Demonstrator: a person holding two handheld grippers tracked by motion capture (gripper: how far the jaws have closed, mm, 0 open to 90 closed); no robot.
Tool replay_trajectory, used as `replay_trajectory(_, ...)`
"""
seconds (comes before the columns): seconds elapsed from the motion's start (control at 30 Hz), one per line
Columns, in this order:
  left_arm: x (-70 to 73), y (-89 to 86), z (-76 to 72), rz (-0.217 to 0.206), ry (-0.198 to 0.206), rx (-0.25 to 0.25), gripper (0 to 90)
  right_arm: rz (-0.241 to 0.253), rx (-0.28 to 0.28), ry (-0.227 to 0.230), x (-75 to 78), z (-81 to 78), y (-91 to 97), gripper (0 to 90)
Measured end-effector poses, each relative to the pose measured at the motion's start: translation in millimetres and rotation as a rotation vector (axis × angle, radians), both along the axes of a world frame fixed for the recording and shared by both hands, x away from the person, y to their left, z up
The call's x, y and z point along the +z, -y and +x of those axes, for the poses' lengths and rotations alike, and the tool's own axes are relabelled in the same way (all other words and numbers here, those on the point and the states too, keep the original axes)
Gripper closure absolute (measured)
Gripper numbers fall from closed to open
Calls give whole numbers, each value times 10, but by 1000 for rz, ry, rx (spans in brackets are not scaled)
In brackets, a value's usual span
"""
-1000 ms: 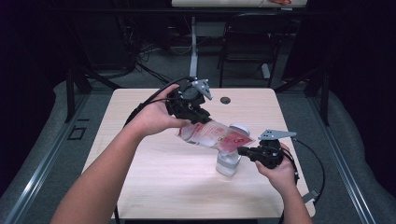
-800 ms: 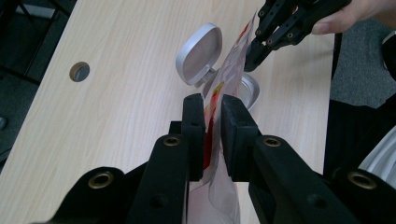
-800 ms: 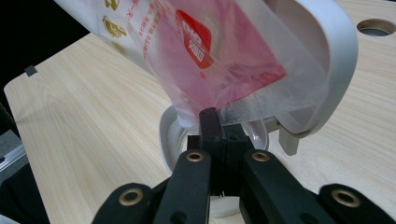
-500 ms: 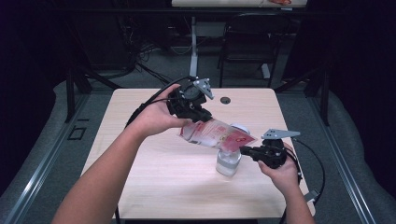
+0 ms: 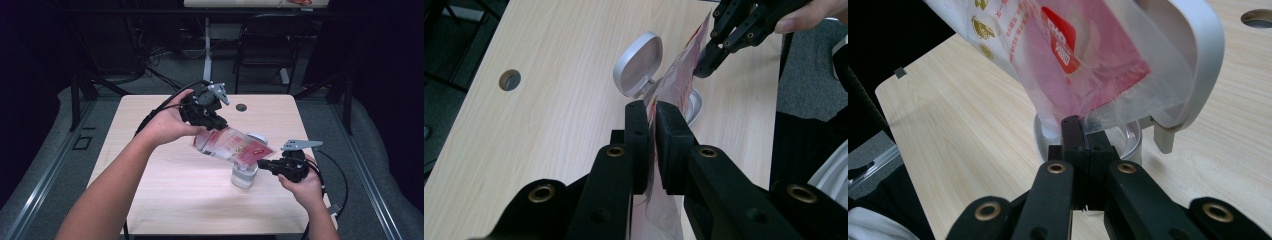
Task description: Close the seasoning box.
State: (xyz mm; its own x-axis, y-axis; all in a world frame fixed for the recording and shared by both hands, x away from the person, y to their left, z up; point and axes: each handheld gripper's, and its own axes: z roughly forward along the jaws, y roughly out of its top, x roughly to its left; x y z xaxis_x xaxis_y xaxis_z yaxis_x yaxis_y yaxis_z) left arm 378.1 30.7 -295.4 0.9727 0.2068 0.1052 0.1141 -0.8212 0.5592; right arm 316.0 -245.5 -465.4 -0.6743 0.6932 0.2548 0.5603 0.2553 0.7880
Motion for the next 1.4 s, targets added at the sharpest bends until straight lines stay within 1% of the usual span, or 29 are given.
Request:
replay_trajectory(0.17,-10,-24,7,-3,-6,2,849,0,-1,-1,0,0,-2,900)
replay_trajectory(0.37,-26,-132,4,-18,-4,16,846,0,-1,17,27,13,-23,900)
replay_trajectory(0.4,-41,-191,3,-20,-7,23,844,3,-1,30,44,18,-46,900)
replay_trajectory(0.5,-82,-283,7,-33,-21,44,843,2,6,39,61,22,-82,900)
replay_trajectory(0.57,-113,-341,15,-34,-23,50,843,1,5,48,67,22,-116,900)
replay_trajectory(0.6,-113,-341,15,-34,-23,50,844,-5,8,53,70,23,-125,900)
replay_trajectory(0.63,-142,-394,14,-42,-26,58,843,-5,10,57,73,24,-133,900)
replay_trajectory(0.73,-185,-460,13,-49,-31,63,844,1,9,66,78,28,-155,900)
replay_trajectory(0.8,-220,-494,14,-56,-38,73,844,8,3,72,78,27,-172,900)
replay_trajectory(0.87,-233,-506,20,-53,-38,72,844,7,2,74,80,28,-176,900)
replay_trajectory(0.93,-265,-530,21,-56,-39,82,844,-6,-1,79,87,34,-189,900)
replay_trajectory(0.97,-271,-544,25,-56,-38,78,844,-9,-1,84,88,35,-190,900)
replay_trajectory(1.13,-335,-618,22,-74,-43,87,844,-4,-2,100,92,34,-202,900)
replay_trajectory(1.2,-349,-638,18,-82,-46,93,844,6,-4,103,90,35,-209,900)
replay_trajectory(1.27,-395,-697,4,-94,-48,100,844,15,-3,109,87,39,-226,900)
replay_trajectory(1.4,-450,-774,-7,-101,-43,110,845,7,9,112,74,53,-272,898)
